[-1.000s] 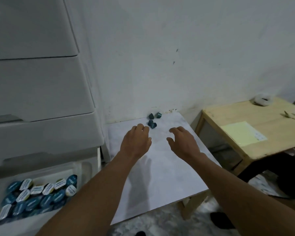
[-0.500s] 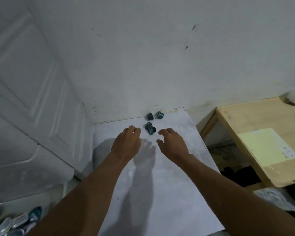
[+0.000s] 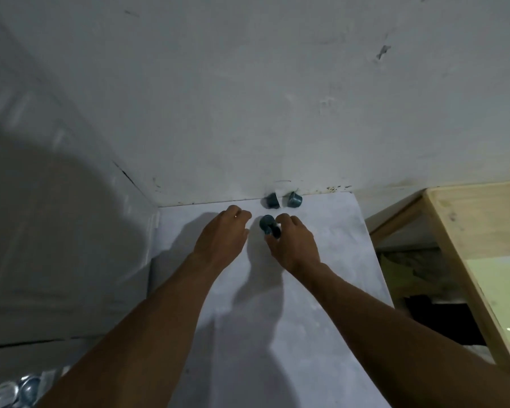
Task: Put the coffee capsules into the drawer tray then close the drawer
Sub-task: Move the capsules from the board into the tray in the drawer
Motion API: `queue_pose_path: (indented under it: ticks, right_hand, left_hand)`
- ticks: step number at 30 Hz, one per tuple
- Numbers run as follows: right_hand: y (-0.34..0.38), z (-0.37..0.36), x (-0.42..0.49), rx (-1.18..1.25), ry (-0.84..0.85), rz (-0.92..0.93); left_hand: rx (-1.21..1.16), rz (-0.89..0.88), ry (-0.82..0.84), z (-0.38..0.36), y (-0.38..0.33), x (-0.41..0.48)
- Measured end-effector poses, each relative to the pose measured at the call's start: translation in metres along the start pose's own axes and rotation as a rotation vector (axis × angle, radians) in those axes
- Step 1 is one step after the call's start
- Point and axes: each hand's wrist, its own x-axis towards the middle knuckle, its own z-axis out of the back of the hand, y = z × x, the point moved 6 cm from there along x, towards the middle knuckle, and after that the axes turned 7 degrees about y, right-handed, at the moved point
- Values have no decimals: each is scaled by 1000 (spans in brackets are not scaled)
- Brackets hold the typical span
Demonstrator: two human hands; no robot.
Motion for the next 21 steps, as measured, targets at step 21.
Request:
queue_pose_path:
  ticks: [21]
  right_hand:
    - [-31,6,25,-10,-80,19]
  left_hand:
    - [-231,-58,78,-45,-9,53]
